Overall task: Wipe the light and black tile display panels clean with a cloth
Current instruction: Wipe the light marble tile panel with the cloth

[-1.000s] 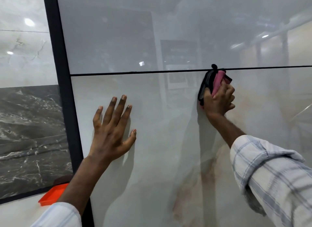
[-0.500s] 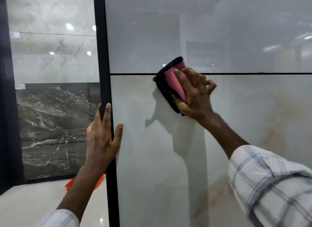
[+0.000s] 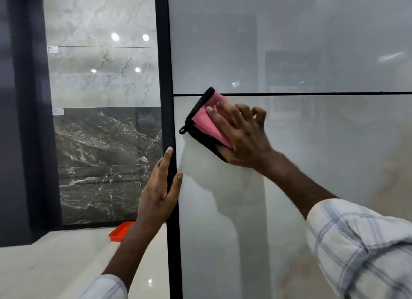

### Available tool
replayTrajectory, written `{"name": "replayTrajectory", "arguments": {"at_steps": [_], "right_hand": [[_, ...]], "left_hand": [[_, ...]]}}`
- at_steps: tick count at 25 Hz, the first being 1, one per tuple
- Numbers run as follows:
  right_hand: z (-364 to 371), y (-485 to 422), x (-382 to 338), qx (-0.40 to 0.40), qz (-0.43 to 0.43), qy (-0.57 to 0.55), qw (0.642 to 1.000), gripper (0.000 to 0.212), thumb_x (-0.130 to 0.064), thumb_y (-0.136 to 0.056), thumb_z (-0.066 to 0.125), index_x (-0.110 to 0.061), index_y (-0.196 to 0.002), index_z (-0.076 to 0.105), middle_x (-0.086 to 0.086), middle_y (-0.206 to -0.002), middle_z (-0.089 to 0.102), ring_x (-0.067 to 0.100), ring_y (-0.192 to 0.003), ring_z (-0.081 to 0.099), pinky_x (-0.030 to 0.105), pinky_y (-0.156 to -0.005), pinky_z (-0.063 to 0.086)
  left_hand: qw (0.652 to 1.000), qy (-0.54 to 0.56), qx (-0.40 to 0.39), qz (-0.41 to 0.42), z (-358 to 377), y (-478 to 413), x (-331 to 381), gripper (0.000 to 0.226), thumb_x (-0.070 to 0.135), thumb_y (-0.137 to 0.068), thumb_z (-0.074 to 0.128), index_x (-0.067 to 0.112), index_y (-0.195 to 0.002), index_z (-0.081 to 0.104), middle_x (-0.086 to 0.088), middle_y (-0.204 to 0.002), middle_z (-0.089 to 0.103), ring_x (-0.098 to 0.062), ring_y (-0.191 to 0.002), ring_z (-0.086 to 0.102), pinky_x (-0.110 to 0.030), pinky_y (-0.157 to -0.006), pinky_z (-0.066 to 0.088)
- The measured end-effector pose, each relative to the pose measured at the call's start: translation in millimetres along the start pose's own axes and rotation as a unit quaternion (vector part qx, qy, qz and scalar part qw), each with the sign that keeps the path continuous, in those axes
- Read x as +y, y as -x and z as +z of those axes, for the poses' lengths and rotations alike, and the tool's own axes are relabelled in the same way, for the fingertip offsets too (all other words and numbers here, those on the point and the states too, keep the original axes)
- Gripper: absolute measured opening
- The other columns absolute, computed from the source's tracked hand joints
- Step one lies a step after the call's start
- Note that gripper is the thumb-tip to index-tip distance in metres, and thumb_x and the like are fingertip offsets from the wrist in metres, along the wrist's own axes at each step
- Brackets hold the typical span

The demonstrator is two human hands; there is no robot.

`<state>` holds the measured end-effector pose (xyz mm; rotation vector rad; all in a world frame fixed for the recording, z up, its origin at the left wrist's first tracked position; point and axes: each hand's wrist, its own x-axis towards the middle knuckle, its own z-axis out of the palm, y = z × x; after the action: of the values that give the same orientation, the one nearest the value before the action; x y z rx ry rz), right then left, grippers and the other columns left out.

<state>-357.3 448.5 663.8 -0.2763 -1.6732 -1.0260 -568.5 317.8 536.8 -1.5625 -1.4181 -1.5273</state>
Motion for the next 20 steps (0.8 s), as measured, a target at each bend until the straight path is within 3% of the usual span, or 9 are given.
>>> {"name": "replayTrajectory", "arguments": {"at_steps": [2,5,7,10,13,14,16,18,20], "right_hand": [[-6.7,-13.8,19.3,-0.01,0.018,-0.003,1.0,0.077,-0.052,-0.078,0.063,-0.028,-0.15,0.051,0.003,-0.145,0.053,0.029,-0.12,0.052,0.046,-0.086,0.027],[-0.7,-46.3,-6.0,0.01,0.148,-0.01,0.989,0.083,-0.051,-0.069,0.056,-0.025,-0.148,0.051,0.007,-0.146,0.051,0.032,-0.117,0.05,0.043,-0.086,0.027],[8.4,-58.9,-48.5,0.003,0.118,-0.013,0.993,0.083,-0.049,-0.071,0.057,-0.018,-0.148,0.052,0.012,-0.146,0.052,0.035,-0.116,0.054,0.044,-0.085,0.033],[10.1,-46.2,-69.4,-0.006,0.022,-0.035,0.999,0.073,-0.045,-0.08,0.061,-0.016,-0.147,0.055,0.011,-0.143,0.057,0.035,-0.117,0.058,0.047,-0.086,0.038],[3.9,-14.3,-20.7,0.01,-0.061,-0.022,0.998,0.069,-0.05,-0.086,0.064,-0.02,-0.148,0.054,0.008,-0.146,0.055,0.033,-0.121,0.056,0.05,-0.091,0.037],[1.0,2.7,0.9,0.009,-0.033,-0.021,0.999,0.071,-0.049,-0.084,0.067,-0.021,-0.149,0.053,0.008,-0.148,0.054,0.033,-0.122,0.056,0.05,-0.091,0.036],[-6.4,44.5,32.6,0.021,0.152,-0.029,0.988,0.077,-0.045,-0.078,0.071,-0.025,-0.149,0.051,0.006,-0.151,0.049,0.033,-0.125,0.053,0.05,-0.092,0.036],[-13.0,70.9,28.2,0.03,0.338,-0.025,0.94,0.078,-0.046,-0.078,0.062,-0.027,-0.151,0.045,0.006,-0.151,0.044,0.035,-0.127,0.046,0.048,-0.093,0.034],[-5.4,57.5,1.8,0.016,0.401,-0.011,0.916,0.081,-0.048,-0.076,0.055,-0.024,-0.152,0.042,0.01,-0.151,0.043,0.036,-0.128,0.043,0.047,-0.093,0.032]], "left_hand": [[1.0,0.008,0.005,0.001,2.1,3.8,1.5,0.065,0.053,-0.1,0.045,0.056,-0.158,0.015,0.017,-0.158,0.033,0.022,-0.138,0.028,-0.018,-0.108,0.036],[0.999,0.029,0.018,0.002,4.9,5.5,1.4,0.061,0.047,-0.103,0.045,0.052,-0.158,0.019,0.024,-0.156,0.03,0.026,-0.137,0.026,0.001,-0.105,0.027],[1.0,0.022,0.007,-0.007,3.7,8.7,-0.1,0.063,0.051,-0.102,0.043,0.054,-0.158,0.016,0.025,-0.158,0.028,0.023,-0.139,0.029,-0.006,-0.106,0.031],[0.999,-0.007,-0.029,-0.015,-1.0,18.3,-2.1,0.065,0.056,-0.1,0.04,0.06,-0.157,0.008,0.016,-0.161,0.031,-0.002,-0.142,0.039,-0.03,-0.102,0.041],[0.999,-0.008,-0.047,-0.004,-2.9,28.7,-10.2,0.064,0.057,-0.101,0.038,0.062,-0.156,0.007,0.011,-0.159,0.036,0.005,-0.139,0.037,-0.033,-0.102,0.04],[0.999,-0.004,-0.05,0.0,-2.5,32.1,-12.2,0.063,0.056,-0.101,0.037,0.063,-0.156,0.006,0.01,-0.159,0.037,0.004,-0.137,0.039,-0.033,-0.102,0.04],[0.999,0.01,-0.052,0.001,-0.2,39.6,-15.3,0.06,0.056,-0.102,0.034,0.062,-0.155,0.008,0.006,-0.158,0.038,-0.008,-0.132,0.044,-0.036,-0.1,0.041],[0.999,0.016,-0.041,0.006,4.5,44.1,-14.7,0.057,0.054,-0.103,0.033,0.056,-0.155,0.011,-0.002,-0.159,0.04,-0.014,-0.127,0.045,-0.037,-0.095,0.043],[1.0,0.008,-0.028,0.006,8.4,44.3,-13.8,0.056,0.051,-0.103,0.033,0.049,-0.156,0.014,-0.01,-0.158,0.044,-0.016,-0.123,0.047,-0.037,-0.091,0.045]]}}
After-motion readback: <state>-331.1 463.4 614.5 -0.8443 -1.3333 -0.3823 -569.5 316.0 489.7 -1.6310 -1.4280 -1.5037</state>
